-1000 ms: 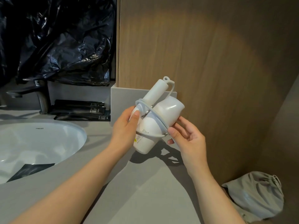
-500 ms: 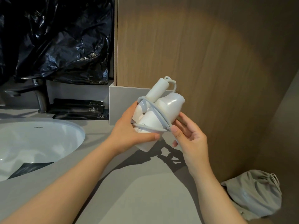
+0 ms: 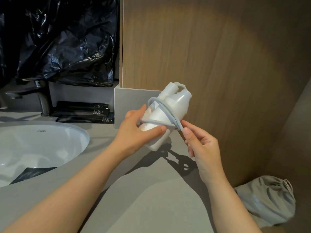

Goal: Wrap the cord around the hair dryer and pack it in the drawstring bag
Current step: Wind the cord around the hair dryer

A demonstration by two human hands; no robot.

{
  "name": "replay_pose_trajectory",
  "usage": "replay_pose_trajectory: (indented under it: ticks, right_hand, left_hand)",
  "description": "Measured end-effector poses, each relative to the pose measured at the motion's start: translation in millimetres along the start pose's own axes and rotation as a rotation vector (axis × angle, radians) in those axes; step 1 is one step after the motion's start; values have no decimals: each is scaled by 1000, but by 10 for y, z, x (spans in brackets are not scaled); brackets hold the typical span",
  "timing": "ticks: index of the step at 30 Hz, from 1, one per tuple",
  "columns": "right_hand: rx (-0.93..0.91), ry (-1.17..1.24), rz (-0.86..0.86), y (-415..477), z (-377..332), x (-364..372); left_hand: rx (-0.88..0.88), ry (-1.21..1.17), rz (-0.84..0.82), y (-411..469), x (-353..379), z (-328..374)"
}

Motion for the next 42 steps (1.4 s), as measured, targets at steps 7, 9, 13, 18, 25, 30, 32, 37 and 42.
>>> replay_pose_trajectory:
  ticks: [7, 9, 13, 18, 25, 30, 32, 37, 42]
  right_hand:
    - [-14, 15, 28, 10, -20, -33]
    - [-29, 24, 57, 9, -23, -64]
    - [-17, 26, 44, 11, -2, -56]
    - [-21, 48, 79, 7, -3, -66]
    - [-56, 66, 113, 10, 2, -87]
    - [-144, 76, 162, -6, -26, -116]
    - [-195, 61, 251, -16, -39, -124]
    - [-21, 16, 287, 17, 36, -129]
    - [93, -20, 148, 12, 25, -116]
  left_hand:
    - [-85, -411, -123, 20, 45, -8]
    - [-92, -464, -172, 23, 74, -5]
    - [-97, -409, -250, 1, 60, -17]
    - [-79, -101, -256, -43, 33, 50]
    - [52, 173, 1, -40, 48, 76]
    - [112, -103, 114, -21, 24, 101]
    - [76, -213, 155, 1, 6, 61]
    - [-61, -421, 109, -3, 112, 4]
    - [-130, -496, -18, 8, 141, 2]
Point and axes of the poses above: each hand's wrist, its own y-axis towards the middle knuckle, its own x-axis out of the palm, z = x × y, the point moved 3 cm from there along y, towards the middle knuckle, and after that the axes turned 5 degrees about x, right-handed, at the moved point
